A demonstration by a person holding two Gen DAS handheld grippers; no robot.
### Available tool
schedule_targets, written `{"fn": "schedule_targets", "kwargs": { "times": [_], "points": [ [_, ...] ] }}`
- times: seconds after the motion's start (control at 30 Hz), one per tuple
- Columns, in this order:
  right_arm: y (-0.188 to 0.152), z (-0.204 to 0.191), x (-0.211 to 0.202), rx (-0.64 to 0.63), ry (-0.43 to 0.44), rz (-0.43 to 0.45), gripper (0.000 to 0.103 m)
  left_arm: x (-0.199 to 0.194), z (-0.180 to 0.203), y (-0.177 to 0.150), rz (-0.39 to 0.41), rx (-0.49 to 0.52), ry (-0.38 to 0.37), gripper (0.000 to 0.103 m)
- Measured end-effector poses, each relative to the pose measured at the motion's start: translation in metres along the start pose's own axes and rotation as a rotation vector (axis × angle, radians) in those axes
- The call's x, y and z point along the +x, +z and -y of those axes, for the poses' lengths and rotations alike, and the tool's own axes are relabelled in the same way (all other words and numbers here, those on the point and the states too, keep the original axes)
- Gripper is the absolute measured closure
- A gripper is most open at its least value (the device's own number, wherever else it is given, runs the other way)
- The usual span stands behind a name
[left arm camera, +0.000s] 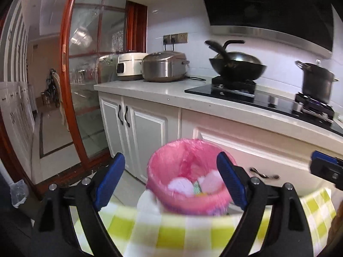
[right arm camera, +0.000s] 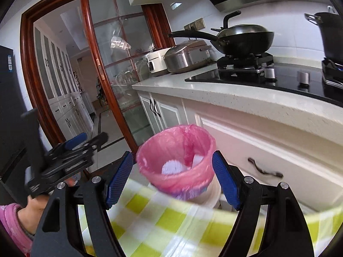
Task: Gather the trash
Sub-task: 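Move both tools back over the table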
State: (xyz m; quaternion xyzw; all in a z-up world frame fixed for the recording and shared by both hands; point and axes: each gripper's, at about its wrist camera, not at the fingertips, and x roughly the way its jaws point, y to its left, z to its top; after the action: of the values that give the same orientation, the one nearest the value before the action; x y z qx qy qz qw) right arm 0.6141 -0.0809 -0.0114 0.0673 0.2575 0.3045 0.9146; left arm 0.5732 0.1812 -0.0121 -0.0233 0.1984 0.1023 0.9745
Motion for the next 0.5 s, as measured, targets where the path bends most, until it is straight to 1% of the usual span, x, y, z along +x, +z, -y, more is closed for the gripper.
{"fn": "schedule_targets", "kwargs": {
  "times": [0.07,0.2,0.27,0.33,0.5],
  "points": [
    [-0.011,-0.009,-0.021,0.006,-0.006,0.004,0.03,-0.033,0.002,-0.01,0.005,-0.005,0.001,0.012],
    [-0.037,-0.031,-0.067,-0.009,-0.021,0.01,0.03,-0.099,0.006,-0.036,0.025,-0.005,0.012,0.01],
    [-0.052,-0.038,-0.088,0.004,-0.016,0.007,0.03,-0.131,0.008,-0.05,0.03,-0.01,-0.001,0.007],
    [-0.066,-0.045,-0.108,0.01,-0.018,0.008,0.03,-0.16,0.011,-0.064,0.033,-0.013,-0.019,0.007],
    [-0.101,-0.066,-0.154,0.002,-0.037,0.024,0.03,-0.213,0.016,-0.09,0.039,-0.001,-0.027,0.007]
  ]
}}
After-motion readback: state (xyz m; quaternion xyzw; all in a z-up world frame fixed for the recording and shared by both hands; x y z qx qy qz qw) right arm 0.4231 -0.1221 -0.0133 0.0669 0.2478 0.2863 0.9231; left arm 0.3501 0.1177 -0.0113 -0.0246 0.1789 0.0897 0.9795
